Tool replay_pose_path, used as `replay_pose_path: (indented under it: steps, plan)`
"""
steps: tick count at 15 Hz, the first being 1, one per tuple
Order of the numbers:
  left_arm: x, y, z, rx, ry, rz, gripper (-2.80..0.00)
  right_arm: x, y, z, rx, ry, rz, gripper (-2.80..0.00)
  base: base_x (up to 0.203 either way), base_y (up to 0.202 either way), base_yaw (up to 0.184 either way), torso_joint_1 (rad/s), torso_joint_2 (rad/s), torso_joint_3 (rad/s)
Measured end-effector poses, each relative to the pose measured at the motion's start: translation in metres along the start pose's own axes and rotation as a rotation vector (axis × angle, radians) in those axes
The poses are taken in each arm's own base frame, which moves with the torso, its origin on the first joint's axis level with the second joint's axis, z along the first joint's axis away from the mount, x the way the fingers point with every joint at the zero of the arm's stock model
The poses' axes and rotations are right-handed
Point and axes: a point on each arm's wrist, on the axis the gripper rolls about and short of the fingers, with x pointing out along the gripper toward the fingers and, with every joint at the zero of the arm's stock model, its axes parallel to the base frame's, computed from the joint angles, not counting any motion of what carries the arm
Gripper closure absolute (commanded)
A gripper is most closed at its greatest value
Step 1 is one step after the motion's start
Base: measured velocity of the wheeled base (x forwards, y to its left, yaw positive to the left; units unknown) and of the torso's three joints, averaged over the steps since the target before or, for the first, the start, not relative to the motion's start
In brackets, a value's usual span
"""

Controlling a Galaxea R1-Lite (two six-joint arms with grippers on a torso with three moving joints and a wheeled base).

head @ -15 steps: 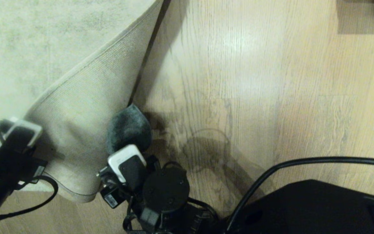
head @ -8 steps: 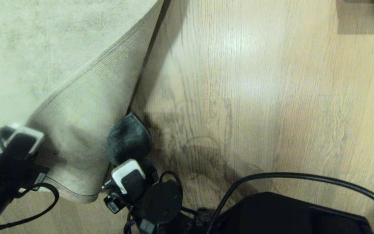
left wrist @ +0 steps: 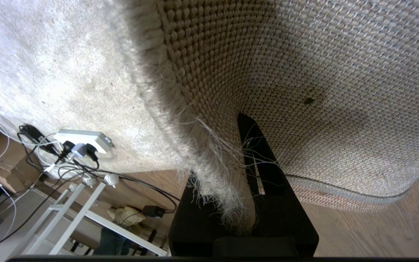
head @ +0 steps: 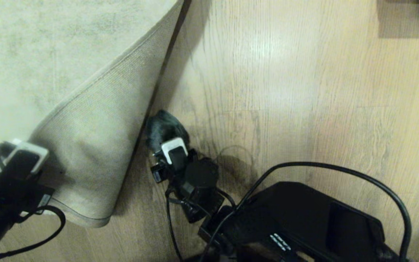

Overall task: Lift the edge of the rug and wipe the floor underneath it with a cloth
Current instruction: Wipe the floor under the carpet with a rag

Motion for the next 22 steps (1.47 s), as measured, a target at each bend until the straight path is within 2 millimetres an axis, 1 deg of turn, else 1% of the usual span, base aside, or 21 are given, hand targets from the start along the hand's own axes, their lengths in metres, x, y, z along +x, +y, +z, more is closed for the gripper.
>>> replay_pose_path:
  steps: [1,3,5,7,8,9,11,13,15,17,19,21,22]
  plan:
    - [0.0,0.0,0.0,0.0,0.0,0.0,0.0,0.009,-0.01,0.007,-0.009,-0.014,-0.021,0.0,0.0,0.0,0.0,0.0,0.0,0.0]
    - [0.0,0.0,0.0,0.002,0.002,-0.003,0.0,0.022,-0.024,0.031,-0.008,-0.059,-0.055,0.0,0.0,0.0,0.0,0.0,0.0,0.0]
    - [0.0,-0.001,-0.001,0.003,0.004,-0.005,0.0,0.027,-0.032,0.057,0.001,-0.096,-0.068,0.0,0.0,0.0,0.0,0.0,0.0,0.0]
    - [-0.001,-0.001,-0.002,0.005,0.007,-0.008,0.0,0.027,-0.037,0.085,-0.004,-0.132,-0.077,0.0,0.0,0.0,0.0,0.0,0.0,0.0]
    - [-0.001,-0.001,-0.002,0.004,0.006,-0.006,0.0,0.024,-0.034,0.1,-0.005,-0.149,-0.069,0.0,0.0,0.0,0.0,0.0,0.0,0.0]
    - [-0.001,-0.002,-0.003,0.005,0.007,-0.008,0.0,0.019,-0.028,0.11,0.0,-0.153,-0.052,0.0,0.0,0.0,0.0,0.0,0.0,0.0]
    - [-0.001,-0.002,-0.003,0.005,0.006,-0.007,0.0,0.003,-0.011,0.121,0.007,-0.138,-0.005,0.0,0.0,0.0,0.0,0.0,0.0,0.0]
    - [-0.001,-0.002,-0.003,0.004,0.007,-0.007,0.0,-0.019,0.011,0.122,0.012,-0.106,0.061,0.0,0.0,0.0,0.0,0.0,0.0,0.0]
    - [-0.001,-0.002,-0.003,0.004,0.007,-0.007,0.0,-0.042,0.028,0.112,0.007,-0.064,0.119,0.0,0.0,0.0,0.0,0.0,0.0,0.0]
    - [-0.001,-0.002,-0.003,0.004,0.006,-0.008,0.0,-0.062,0.041,0.094,0.002,-0.035,0.162,0.0,0.0,0.0,0.0,0.0,0.0,0.0]
    - [-0.001,-0.002,-0.003,0.005,0.005,-0.009,0.0,-0.078,0.05,0.073,-0.002,-0.012,0.192,0.0,0.0,0.0,0.0,0.0,0.0,0.0]
    - [-0.001,-0.002,-0.003,0.005,0.006,-0.009,0.0,-0.086,0.06,0.051,-0.011,0.017,0.218,0.0,0.0,0.0,0.0,0.0,0.0,0.0]
    - [-0.001,-0.002,-0.003,0.004,0.006,-0.008,0.0,-0.087,0.064,0.04,-0.018,0.031,0.224,0.0,0.0,0.0,0.0,0.0,0.0,0.0]
